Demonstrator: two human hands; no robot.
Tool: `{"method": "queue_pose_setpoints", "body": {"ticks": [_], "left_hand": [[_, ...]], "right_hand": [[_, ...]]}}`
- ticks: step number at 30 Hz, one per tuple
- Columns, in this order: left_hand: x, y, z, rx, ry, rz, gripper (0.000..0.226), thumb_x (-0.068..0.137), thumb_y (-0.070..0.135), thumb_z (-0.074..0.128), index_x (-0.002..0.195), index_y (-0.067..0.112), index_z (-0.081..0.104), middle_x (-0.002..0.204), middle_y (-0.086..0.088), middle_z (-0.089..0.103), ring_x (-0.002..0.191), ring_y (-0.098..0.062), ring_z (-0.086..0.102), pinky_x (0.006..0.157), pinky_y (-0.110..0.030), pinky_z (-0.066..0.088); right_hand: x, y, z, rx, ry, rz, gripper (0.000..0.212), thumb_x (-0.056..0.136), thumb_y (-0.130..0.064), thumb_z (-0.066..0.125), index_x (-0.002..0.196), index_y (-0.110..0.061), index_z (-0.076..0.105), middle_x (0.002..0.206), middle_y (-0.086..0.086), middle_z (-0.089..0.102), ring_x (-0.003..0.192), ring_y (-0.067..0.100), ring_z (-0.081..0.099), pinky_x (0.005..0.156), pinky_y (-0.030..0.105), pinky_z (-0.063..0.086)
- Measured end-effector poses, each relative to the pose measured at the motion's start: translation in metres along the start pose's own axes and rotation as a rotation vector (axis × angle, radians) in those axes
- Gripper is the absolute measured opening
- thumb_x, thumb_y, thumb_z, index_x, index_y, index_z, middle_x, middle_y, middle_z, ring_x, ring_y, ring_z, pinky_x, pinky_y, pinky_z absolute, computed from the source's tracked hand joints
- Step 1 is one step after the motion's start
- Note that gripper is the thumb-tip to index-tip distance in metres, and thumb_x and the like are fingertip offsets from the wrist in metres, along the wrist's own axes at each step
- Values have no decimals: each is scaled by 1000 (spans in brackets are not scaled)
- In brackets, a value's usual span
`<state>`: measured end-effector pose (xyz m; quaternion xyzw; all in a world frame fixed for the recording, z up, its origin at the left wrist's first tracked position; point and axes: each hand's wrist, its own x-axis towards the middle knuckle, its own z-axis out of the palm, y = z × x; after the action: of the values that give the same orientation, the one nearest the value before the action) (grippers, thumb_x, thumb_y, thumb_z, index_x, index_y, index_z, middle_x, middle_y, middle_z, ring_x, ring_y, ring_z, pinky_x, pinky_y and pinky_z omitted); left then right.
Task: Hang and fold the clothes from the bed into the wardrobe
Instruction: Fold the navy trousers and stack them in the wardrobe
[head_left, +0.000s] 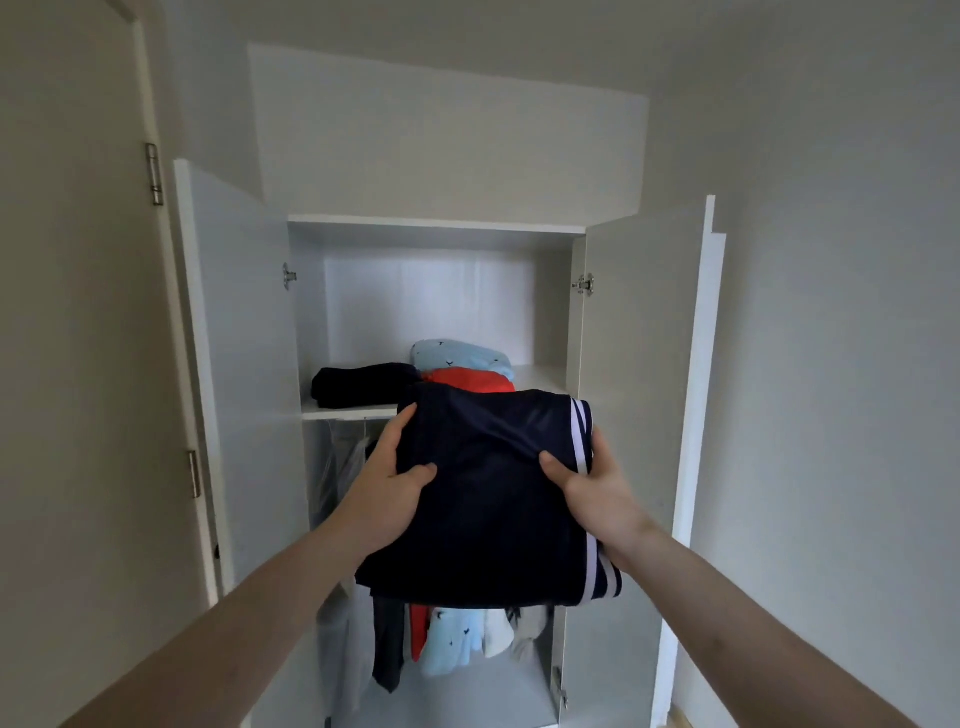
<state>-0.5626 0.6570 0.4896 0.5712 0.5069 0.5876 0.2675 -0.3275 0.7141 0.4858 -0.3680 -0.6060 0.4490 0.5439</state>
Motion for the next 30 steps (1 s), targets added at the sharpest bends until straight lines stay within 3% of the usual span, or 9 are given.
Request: {"method": "queue_pose_setpoints", "body": {"ticks": [2, 5, 8, 10, 16, 20, 25, 30], "left_hand": [[35, -11, 7, 2, 24, -4, 73, 98, -6, 55, 155, 35, 33, 138, 15, 54, 111, 14, 55, 101, -14, 45], [97, -23, 20, 26, 28, 11, 74, 99, -5, 55, 157, 33, 30, 139, 14, 53, 115, 12, 52, 97, -8, 43], [148, -35, 31, 42, 25, 20, 74, 100, 0, 56, 157, 36, 28, 133, 24, 51, 116, 11, 53, 100, -13, 42], [172, -44, 34, 44, 18, 13, 73, 101, 3, 56, 158, 38, 26, 137, 21, 50, 118, 10, 51, 96, -11, 42], [250, -80, 27, 36, 88, -30, 73, 101, 2, 56, 159, 34, 27, 144, 11, 50, 118, 7, 52, 91, -8, 45], [305, -103, 12, 44, 120, -32, 74, 100, 0, 57, 160, 30, 27, 148, 6, 48, 128, -8, 52, 99, -16, 43], [384, -128, -15, 74, 75, -64, 74, 101, 6, 56, 161, 33, 22, 137, 13, 48, 107, 8, 53, 82, -8, 45], [475, -154, -52, 77, 97, -90, 74, 99, 5, 56, 161, 28, 23, 148, 4, 46, 118, -10, 52, 95, -22, 43]], "right_hand": [[41, 13, -1, 19, -1, 2, 43, 95, -18, 71, 132, -33, 55, 118, -7, 73, 104, 12, 72, 95, 37, 58], [107, 28, -5, 58, -7, 6, 40, 95, -16, 71, 129, -33, 57, 115, -6, 74, 98, 10, 74, 86, 30, 60], [164, 37, -10, 66, -27, 14, 39, 95, -19, 71, 129, -34, 56, 111, -8, 75, 94, 9, 74, 76, 24, 60], [196, 45, -10, 70, -41, 20, 41, 96, -19, 71, 131, -32, 54, 112, -8, 73, 96, 11, 73, 72, 22, 59], [289, 74, 15, 57, -82, 22, 38, 95, -14, 70, 127, -31, 57, 110, -6, 75, 96, 11, 73, 77, 25, 59], [351, 95, 41, 66, -113, 34, 43, 95, -18, 72, 132, -32, 56, 117, -4, 74, 103, 17, 73, 87, 36, 60], [423, 107, 79, 61, -83, 31, 41, 95, -17, 71, 131, -28, 55, 115, -3, 73, 102, 19, 72, 91, 39, 60], [507, 116, 128, 64, -93, 46, 34, 95, -17, 72, 123, -29, 55, 113, -1, 71, 100, 21, 72, 85, 39, 60]]}}
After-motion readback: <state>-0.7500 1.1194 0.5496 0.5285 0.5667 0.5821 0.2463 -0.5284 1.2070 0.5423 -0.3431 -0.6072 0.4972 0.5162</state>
